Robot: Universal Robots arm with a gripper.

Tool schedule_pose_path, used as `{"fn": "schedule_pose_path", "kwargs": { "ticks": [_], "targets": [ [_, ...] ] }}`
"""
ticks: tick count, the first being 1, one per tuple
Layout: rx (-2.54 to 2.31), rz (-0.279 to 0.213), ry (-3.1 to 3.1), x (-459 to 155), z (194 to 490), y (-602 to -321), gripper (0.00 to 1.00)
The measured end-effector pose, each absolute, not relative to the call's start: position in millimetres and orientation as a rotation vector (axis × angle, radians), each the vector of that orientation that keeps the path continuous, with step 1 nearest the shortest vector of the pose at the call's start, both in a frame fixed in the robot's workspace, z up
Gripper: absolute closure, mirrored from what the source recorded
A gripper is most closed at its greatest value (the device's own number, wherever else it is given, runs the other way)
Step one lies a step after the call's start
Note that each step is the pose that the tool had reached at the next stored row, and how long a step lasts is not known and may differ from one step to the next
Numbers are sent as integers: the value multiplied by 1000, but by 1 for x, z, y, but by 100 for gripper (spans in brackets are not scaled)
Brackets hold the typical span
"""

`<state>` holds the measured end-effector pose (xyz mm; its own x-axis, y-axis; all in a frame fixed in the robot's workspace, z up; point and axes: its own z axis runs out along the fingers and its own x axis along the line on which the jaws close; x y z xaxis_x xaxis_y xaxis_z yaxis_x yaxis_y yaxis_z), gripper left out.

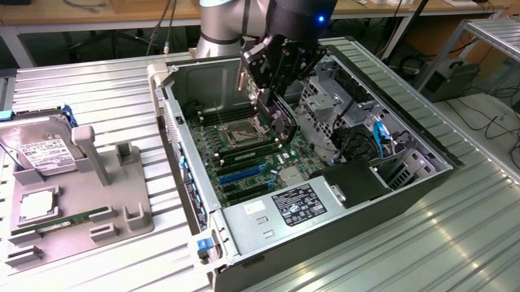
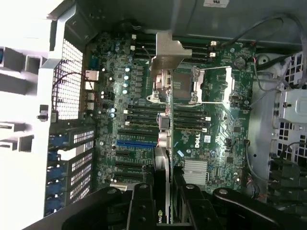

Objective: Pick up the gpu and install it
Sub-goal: 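Insert the gpu into the slot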

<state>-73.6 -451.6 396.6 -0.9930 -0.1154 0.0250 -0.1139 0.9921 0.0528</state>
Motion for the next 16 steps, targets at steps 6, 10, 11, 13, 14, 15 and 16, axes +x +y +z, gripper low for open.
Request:
{"fn": "schedule_pose_path", "kwargs": {
  "ticks": [6, 10, 11, 13, 14, 15, 16],
  "targets": [
    [453, -76, -3075, -74, 395, -452, 74],
    [591, -73, -3049, -74, 394, -452, 74],
    [629, -72, -3041, -74, 394, -452, 74],
    [727, -71, -3018, -74, 393, -452, 74],
    [763, -70, -3008, -74, 393, -452, 74],
    [793, -69, -3000, -74, 393, -452, 74],
    [821, -69, -2992, -74, 392, -452, 74]
  ]
}}
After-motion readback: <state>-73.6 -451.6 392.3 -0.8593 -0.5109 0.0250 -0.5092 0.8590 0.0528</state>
